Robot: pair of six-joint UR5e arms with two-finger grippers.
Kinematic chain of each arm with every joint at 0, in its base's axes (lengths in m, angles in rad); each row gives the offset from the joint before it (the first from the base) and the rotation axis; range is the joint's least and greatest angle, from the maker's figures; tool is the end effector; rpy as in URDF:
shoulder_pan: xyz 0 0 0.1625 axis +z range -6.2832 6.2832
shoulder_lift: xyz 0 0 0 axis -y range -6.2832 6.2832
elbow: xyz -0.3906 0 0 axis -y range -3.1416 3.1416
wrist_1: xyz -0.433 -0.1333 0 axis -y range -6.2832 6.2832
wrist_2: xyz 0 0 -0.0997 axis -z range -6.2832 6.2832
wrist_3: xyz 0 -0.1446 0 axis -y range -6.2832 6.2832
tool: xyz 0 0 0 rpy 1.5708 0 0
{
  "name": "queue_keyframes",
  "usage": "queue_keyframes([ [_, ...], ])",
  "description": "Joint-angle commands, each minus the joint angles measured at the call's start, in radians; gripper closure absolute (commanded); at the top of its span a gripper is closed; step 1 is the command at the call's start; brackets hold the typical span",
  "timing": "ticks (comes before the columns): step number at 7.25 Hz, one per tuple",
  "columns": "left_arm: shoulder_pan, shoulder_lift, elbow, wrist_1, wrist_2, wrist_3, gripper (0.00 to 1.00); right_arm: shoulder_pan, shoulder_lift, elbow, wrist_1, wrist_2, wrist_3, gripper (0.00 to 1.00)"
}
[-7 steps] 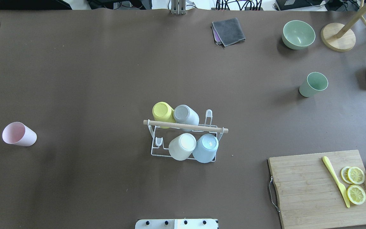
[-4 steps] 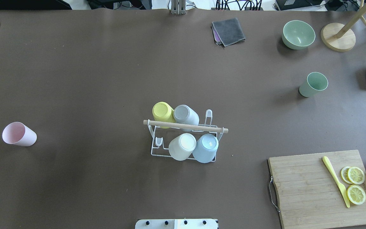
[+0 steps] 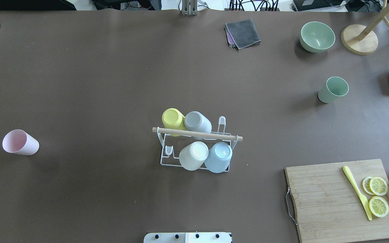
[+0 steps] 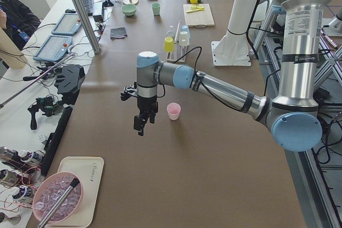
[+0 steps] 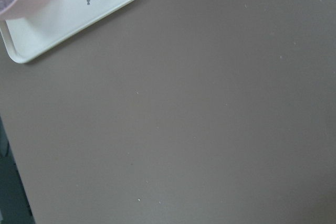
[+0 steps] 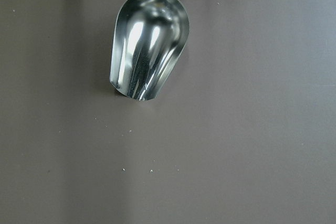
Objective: Place cup on cup holder
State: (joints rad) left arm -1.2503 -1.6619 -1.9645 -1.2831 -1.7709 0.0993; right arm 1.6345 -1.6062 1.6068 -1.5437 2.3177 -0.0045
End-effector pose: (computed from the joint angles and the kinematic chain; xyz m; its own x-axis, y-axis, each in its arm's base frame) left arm 0.0722 -0.5494 0.4691 0.8827 0.4363 -0.1745 -0.3984 0.8918 0.2142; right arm 0.0682 -0.5185 0.6559 0.7338 0.0234 0.6790 -0.0603 0.9977 0.0308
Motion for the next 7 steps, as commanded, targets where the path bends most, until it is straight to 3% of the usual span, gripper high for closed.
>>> queue_keyframes([
  [1, 0.109, -0.047, -0.008, 0.022, 0.149, 0.002, 0.02, -0.001, -0.001, -0.001, 0.001, 0.000, 0.000, 0.00],
  [4, 0.202, -0.110, 0.001, 0.024, 0.194, 0.218, 0.02, 0.001, -0.005, 0.001, 0.001, 0.003, 0.000, 0.00],
  [6, 0.334, -0.227, 0.015, 0.208, 0.282, 0.258, 0.02, -0.001, 0.006, 0.013, 0.002, 0.006, 0.000, 0.00],
  [7, 0.359, -0.275, 0.006, 0.310, 0.283, 0.272, 0.02, -0.010, 0.017, 0.015, 0.002, 0.006, 0.000, 0.00],
])
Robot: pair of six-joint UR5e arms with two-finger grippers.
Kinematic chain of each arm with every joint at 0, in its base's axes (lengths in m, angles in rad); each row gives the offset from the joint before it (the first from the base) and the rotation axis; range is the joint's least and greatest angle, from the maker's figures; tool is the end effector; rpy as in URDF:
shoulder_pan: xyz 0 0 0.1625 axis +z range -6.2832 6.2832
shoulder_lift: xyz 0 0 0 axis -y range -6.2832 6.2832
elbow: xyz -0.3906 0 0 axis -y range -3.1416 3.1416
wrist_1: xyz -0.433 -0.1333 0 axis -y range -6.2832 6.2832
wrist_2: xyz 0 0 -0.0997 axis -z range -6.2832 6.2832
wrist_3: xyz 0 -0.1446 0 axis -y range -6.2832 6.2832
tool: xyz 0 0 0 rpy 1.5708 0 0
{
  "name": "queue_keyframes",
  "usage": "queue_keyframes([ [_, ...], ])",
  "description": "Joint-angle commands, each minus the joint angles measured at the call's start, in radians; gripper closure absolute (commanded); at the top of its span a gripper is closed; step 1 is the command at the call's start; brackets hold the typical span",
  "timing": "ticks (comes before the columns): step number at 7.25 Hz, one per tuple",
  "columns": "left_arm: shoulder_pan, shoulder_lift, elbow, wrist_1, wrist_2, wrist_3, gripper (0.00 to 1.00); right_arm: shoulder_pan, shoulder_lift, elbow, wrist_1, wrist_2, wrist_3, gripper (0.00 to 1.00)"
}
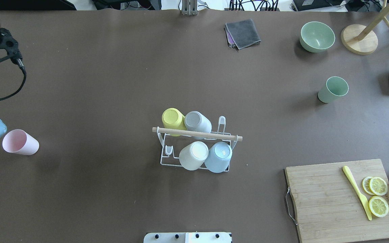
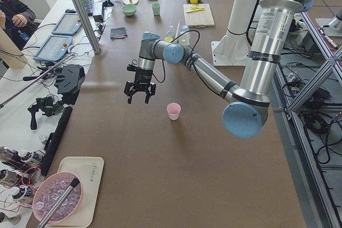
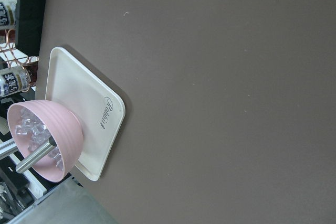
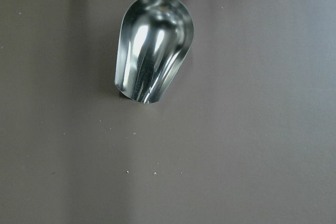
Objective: Place cup on cup holder
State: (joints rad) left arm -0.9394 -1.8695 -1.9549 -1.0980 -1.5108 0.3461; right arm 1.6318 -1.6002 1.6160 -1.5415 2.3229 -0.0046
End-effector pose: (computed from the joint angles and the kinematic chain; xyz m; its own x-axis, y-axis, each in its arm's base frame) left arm 0.2269 -0.5507 0.3830 0.5691 0.8126 0.1259 -0.8189 0.5462 0.1762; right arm 0.0665 -0.5227 0.6471 0.7310 0.0092 0.6823 -0.0575 0.9972 0.0482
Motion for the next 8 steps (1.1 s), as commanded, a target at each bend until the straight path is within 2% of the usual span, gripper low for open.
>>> queue_keyframes([
  [1, 0.130, -0.103, 0.007, 0.212, 0.027, 0.025, 0.02, -0.015, 0.028, 0.005, 0.000, 0.001, 0.002, 0.00],
  [3, 0.267, -0.103, 0.014, 0.323, 0.032, 0.025, 0.02, -0.079, 0.090, 0.040, -0.003, -0.002, 0.011, 0.00],
  [5, 0.370, -0.106, 0.059, 0.366, 0.032, 0.025, 0.02, -0.098, 0.101, 0.047, 0.000, 0.004, 0.012, 0.00],
  [8, 0.441, -0.109, 0.169, 0.374, 0.032, 0.025, 0.02, -0.165, 0.135, 0.109, -0.002, -0.011, 0.009, 0.00],
])
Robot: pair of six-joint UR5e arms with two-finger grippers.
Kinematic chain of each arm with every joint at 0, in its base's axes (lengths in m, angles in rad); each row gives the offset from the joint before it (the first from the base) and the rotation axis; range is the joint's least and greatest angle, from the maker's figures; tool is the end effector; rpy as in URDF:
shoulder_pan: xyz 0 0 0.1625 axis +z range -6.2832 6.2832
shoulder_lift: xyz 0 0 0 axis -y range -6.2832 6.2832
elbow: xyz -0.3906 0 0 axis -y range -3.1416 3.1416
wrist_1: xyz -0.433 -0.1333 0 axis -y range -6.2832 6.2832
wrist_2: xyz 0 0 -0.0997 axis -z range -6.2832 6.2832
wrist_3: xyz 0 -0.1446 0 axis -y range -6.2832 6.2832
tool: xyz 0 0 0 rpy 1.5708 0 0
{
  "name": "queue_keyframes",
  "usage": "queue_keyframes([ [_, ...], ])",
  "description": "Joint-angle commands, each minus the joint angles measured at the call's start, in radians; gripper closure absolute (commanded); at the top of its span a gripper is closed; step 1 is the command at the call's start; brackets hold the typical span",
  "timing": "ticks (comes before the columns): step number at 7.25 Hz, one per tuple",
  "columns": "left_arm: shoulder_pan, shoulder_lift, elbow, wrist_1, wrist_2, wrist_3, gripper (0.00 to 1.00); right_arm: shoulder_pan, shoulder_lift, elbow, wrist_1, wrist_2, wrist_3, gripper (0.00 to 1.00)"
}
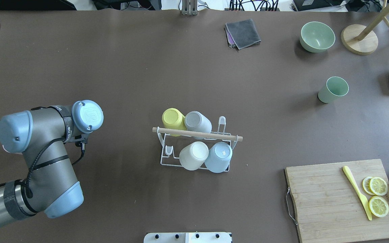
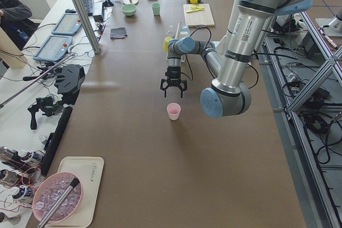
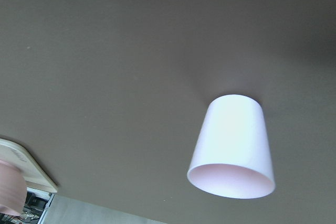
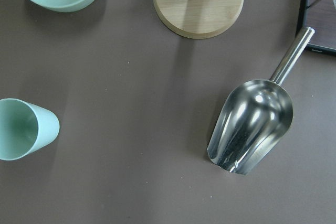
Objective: Place cup on cup holder
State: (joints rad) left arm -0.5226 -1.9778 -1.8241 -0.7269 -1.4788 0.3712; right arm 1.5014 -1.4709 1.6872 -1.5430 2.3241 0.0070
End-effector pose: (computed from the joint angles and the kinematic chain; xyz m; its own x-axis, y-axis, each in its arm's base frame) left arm 0.4193 -0.4107 0.4154 0.1406 0.9899 0.0180 -0.9690 0.1413 -0.2029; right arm -0.0062 -0.5851 0.5365 0.7167 -0.2087 0.6654 0.0623 0.9695 0.2370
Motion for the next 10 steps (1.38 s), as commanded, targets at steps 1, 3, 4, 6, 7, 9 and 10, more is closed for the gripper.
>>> queue_keyframes([
  [1, 0.039, -0.003, 0.055, 0.003, 0.000, 0.000, 0.02, -0.065, 0.010, 0.066, 0.001, -0.046, -0.001, 0.00],
  [3, 0.045, -0.003, 0.075, 0.001, 0.002, 0.000, 0.02, -0.127, 0.044, 0.106, -0.008, -0.101, 0.002, 0.00],
  [4, 0.046, -0.003, 0.083, 0.001, 0.003, 0.000, 0.02, -0.154, 0.084, 0.103, -0.031, -0.114, 0.004, 0.00],
  [6, 0.042, -0.003, 0.106, -0.005, 0.047, 0.002, 0.02, -0.208, 0.124, 0.103, -0.052, -0.126, 0.004, 0.00],
  [7, 0.041, -0.003, 0.112, -0.006, 0.049, 0.002, 0.02, -0.252, 0.142, 0.100, -0.054, -0.167, 0.004, 0.00],
  [9, 0.039, 0.002, 0.140, -0.032, 0.051, 0.002, 0.02, -0.291, 0.184, 0.105, -0.130, -0.178, 0.004, 0.00],
  [10, 0.039, 0.004, 0.153, -0.043, 0.051, 0.002, 0.02, -0.315, 0.191, 0.108, -0.131, -0.178, 0.004, 0.00],
])
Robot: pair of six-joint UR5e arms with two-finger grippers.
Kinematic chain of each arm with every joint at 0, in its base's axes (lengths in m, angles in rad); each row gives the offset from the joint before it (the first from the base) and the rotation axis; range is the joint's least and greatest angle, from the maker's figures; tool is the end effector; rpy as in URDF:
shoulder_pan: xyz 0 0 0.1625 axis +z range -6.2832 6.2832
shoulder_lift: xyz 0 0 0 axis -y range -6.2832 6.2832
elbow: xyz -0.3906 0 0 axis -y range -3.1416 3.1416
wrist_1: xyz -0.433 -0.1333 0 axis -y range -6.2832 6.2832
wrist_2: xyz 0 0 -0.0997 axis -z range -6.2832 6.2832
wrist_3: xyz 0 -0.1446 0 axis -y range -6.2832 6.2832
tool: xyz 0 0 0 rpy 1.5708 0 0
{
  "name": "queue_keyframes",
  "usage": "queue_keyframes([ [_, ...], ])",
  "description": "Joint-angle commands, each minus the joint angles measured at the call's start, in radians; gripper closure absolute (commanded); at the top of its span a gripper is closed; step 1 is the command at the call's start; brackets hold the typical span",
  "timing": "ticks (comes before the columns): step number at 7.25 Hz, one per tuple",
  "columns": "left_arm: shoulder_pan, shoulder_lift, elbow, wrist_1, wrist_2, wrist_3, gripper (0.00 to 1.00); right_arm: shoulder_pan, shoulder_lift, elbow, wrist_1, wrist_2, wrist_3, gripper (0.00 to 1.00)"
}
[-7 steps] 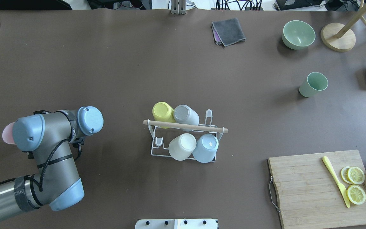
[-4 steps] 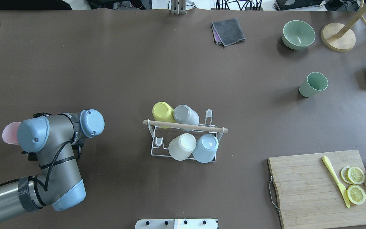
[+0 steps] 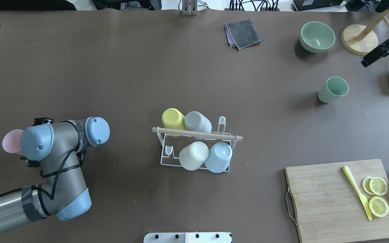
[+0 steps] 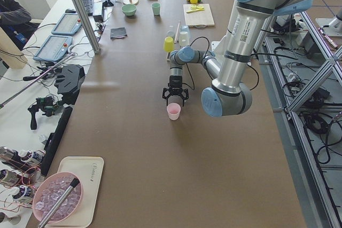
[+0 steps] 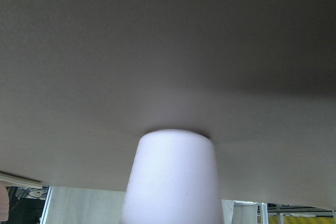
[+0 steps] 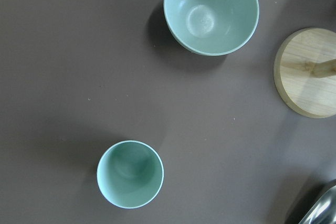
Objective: Place cup on cup holder
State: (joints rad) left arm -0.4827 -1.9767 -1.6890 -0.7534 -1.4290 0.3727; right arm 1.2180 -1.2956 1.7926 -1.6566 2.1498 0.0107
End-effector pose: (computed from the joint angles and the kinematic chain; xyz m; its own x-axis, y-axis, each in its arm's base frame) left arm 0.4452 -0.4069 0.4705 0.0855 0.9961 0.0207 -0.9439 0.0876 -0.3185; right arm -0.1656 -0.6067 0.4030 0.7132 -0.4852 0.5058 0.3091 0.8654 0.3943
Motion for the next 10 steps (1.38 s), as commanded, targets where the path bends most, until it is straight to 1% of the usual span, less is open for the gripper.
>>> queue_keyframes([
  [1, -0.002, 0.007, 0.026, -0.035, 0.001, 0.000, 0.02, -0.044, 0.024, 0.002, -0.022, -0.008, 0.000, 0.00],
  [2, -0.002, 0.009, 0.029, -0.035, 0.001, 0.000, 0.02, -0.069, 0.033, 0.001, -0.025, -0.027, 0.000, 0.00],
  [3, -0.002, 0.016, 0.029, -0.038, 0.001, 0.000, 0.02, -0.116, 0.044, 0.001, -0.055, -0.077, -0.002, 0.00],
  [4, -0.004, 0.019, 0.035, -0.053, 0.001, 0.000, 0.02, -0.139, 0.093, 0.004, -0.131, -0.134, -0.002, 0.00],
  [6, -0.004, 0.038, 0.037, -0.072, 0.001, 0.011, 0.02, -0.160, 0.162, -0.004, -0.245, -0.133, -0.023, 0.00],
  [7, -0.004, 0.041, 0.038, -0.073, 0.001, 0.014, 0.02, -0.176, 0.176, -0.012, -0.259, -0.133, -0.023, 0.00],
  [8, -0.004, 0.045, 0.038, -0.073, 0.001, 0.014, 0.02, -0.181, 0.185, -0.042, -0.310, -0.127, -0.032, 0.00],
  [9, -0.004, 0.053, 0.038, -0.083, 0.001, 0.015, 0.02, -0.184, 0.190, -0.058, -0.312, -0.128, -0.038, 0.00],
  [10, -0.004, 0.073, 0.038, -0.105, 0.001, 0.015, 0.02, -0.187, 0.225, -0.099, -0.336, -0.136, -0.050, 0.00],
])
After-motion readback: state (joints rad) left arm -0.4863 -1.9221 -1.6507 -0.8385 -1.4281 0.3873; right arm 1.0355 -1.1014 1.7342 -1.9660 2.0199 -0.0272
